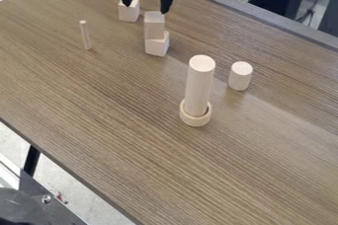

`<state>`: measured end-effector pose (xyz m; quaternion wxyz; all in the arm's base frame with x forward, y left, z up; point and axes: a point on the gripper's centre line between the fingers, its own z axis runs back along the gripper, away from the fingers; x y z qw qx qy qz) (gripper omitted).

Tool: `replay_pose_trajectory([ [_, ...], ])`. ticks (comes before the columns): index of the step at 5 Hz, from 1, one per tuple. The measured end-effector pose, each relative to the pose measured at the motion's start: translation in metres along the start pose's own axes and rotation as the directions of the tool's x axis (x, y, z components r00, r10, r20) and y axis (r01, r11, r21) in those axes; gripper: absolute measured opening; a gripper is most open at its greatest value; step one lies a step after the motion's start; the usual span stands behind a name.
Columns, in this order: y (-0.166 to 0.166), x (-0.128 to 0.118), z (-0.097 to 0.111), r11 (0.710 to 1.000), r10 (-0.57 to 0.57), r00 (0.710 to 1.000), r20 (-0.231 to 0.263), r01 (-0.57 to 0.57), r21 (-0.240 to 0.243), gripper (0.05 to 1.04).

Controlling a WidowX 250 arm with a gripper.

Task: Separating the blocks from each other

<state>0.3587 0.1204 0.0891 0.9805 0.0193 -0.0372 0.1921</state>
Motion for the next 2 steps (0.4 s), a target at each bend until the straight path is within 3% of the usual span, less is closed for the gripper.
replay_pose_trajectory([
  [2, -0.0059, -0.0052, -0.0061, 1.0, -0.014, 1.0, -0.012, 0.014, 0.001, 0.999],
])
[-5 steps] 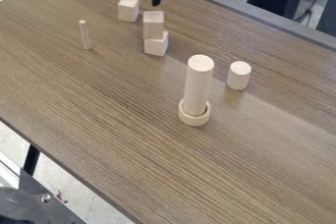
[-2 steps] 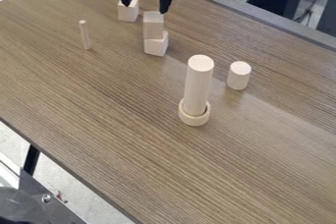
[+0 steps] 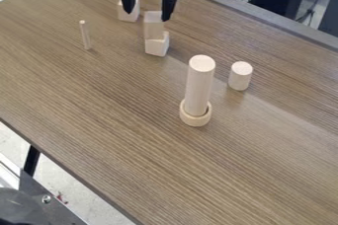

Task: Separating the blocks from each other

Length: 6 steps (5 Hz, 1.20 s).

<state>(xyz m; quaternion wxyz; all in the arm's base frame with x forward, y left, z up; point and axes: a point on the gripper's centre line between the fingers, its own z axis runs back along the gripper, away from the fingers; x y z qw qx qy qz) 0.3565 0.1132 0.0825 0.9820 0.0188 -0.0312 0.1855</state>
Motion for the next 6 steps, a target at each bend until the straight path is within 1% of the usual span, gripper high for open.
replay_pose_trajectory([
  [2, -0.003, -0.001, 0.0, 1.0, 0.003, 1.0, -0.007, -0.003, -0.005, 0.999],
  [3, -0.003, -0.006, -0.004, 1.0, 0.007, 1.0, -0.025, -0.007, -0.004, 0.999],
  [4, -0.001, -0.01, -0.008, 1.0, 0.017, 0.999, -0.033, -0.017, 0.007, 0.967],
  [5, -0.001, -0.012, -0.011, 1.0, 0.019, 0.999, -0.035, -0.019, 0.004, 0.694],
  [6, 0.0, -0.011, -0.011, 1.0, 0.023, 0.999, -0.034, -0.023, -0.001, 0.551],
])
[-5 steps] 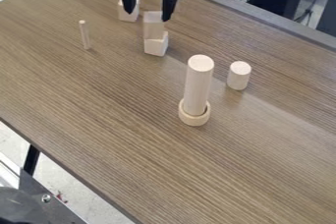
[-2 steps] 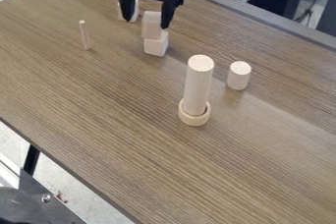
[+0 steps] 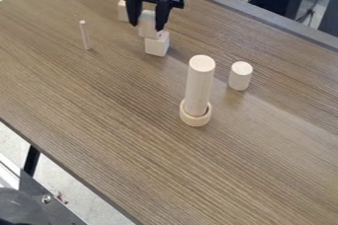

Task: Separating the blocks from each other

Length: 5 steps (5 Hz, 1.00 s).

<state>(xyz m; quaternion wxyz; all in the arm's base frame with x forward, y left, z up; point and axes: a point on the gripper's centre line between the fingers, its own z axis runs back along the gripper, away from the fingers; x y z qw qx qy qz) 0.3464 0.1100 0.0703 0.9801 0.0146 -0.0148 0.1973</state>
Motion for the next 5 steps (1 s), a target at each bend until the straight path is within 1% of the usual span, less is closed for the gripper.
replay_pose_trajectory([
  [1, -0.001, 0.003, 0.006, 1.0, 0.008, 1.0, -0.003, -0.008, -0.026, 0.551],
  [2, 0.005, 0.017, 0.024, 0.998, 0.033, 0.999, 0.032, -0.031, -0.054, 0.551],
  [3, 0.014, 0.039, 0.031, 0.995, 0.071, 0.996, 0.059, -0.066, -0.072, 0.551],
  [5, 0.03, 0.072, 0.02, 0.994, 0.108, 0.992, 0.07, -0.106, -0.038, 0.551],
])
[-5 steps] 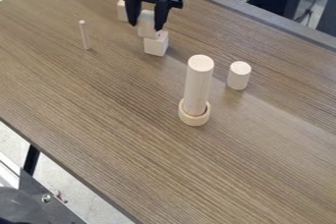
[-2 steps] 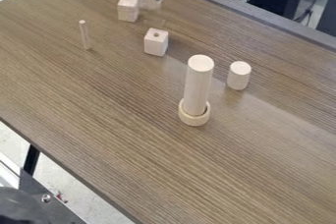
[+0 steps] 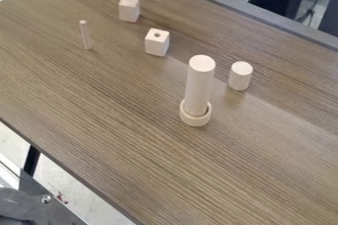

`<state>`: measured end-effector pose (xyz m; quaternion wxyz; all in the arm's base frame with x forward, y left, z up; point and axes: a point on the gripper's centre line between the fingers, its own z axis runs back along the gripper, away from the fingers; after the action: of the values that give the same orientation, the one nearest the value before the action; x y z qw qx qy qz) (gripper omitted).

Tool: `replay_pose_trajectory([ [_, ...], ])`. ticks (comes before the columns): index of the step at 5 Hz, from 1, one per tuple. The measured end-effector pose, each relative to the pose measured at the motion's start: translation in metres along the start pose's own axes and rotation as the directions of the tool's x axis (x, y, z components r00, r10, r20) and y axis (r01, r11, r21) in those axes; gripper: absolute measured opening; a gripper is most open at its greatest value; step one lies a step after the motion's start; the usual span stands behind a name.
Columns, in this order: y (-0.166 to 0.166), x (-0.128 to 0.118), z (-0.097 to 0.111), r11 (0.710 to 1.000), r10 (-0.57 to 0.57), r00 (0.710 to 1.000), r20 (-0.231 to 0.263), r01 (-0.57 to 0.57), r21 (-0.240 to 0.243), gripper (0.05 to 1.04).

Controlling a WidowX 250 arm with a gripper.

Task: Separating the blocks from each other

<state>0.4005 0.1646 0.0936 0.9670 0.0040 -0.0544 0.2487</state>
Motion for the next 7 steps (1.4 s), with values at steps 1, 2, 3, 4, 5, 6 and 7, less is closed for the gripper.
replay_pose_trajectory([
  [1, 0.006, 0.008, -0.001, 1.0, 0.007, 1.0, 0.005, -0.007, 0.012, 0.551],
  [2, 0.011, 0.012, 0.0, 1.0, 0.008, 1.0, 0.015, -0.009, 0.028, 0.551],
  [3, 0.02, 0.014, -0.002, 0.999, 0.026, 1.0, 0.016, -0.027, 0.036, 0.551],
  [4, 0.029, 0.012, -0.012, 0.998, 0.039, 0.999, -0.011, -0.039, 0.05, 0.551],
  [5, 0.033, 0.012, -0.012, 0.997, 0.045, 0.999, -0.014, -0.044, 0.058, 0.551],
  [6, 0.037, 0.012, -0.012, 0.997, 0.048, 0.999, -0.013, -0.047, 0.063, 0.551],
  [7, 0.037, 0.013, -0.012, 0.997, 0.045, 0.999, -0.007, -0.045, 0.065, 0.551],
])
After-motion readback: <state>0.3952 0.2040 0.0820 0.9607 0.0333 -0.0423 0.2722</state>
